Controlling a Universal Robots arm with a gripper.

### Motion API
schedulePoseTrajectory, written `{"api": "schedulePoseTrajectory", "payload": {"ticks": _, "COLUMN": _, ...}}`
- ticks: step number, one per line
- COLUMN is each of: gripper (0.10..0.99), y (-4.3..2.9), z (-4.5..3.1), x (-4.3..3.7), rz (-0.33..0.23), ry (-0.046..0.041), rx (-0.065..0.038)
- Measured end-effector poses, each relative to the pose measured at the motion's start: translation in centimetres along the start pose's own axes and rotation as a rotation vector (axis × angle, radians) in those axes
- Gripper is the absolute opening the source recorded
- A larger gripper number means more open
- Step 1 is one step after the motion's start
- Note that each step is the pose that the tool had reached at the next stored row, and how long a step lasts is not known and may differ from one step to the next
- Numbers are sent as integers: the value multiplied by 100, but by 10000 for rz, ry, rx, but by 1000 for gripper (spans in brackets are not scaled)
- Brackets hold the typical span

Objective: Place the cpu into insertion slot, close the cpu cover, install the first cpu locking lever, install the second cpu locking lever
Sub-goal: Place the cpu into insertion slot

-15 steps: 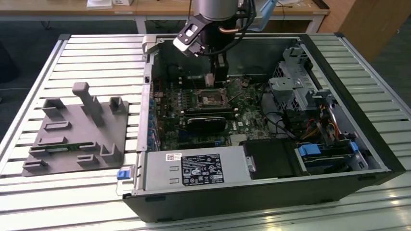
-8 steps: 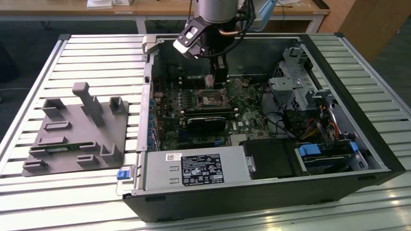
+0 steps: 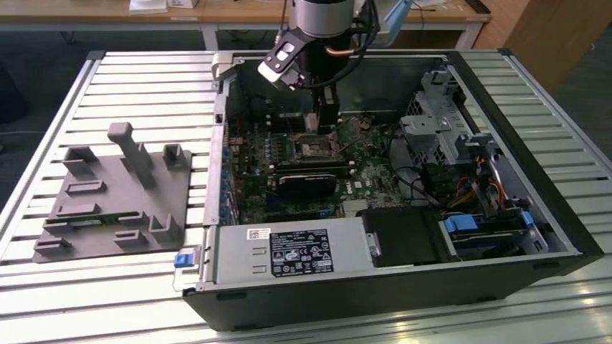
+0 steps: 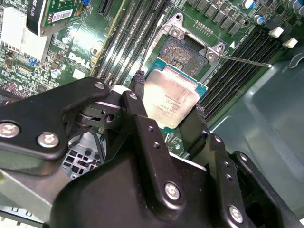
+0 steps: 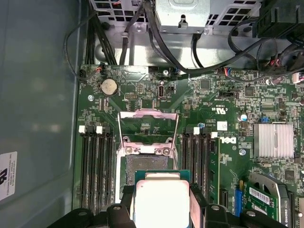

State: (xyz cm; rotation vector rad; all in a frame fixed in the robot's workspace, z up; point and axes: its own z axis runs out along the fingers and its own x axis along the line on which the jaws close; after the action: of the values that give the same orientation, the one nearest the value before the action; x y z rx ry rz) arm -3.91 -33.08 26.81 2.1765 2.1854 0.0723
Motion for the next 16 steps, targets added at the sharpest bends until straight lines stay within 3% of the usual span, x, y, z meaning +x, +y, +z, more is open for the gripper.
{"api": "schedulePoseTrajectory", "payload": {"ticks": 16, "gripper": 541, "y": -4, "z": 59, "x": 0, "rz": -1, "ry": -1, "rx": 21}}
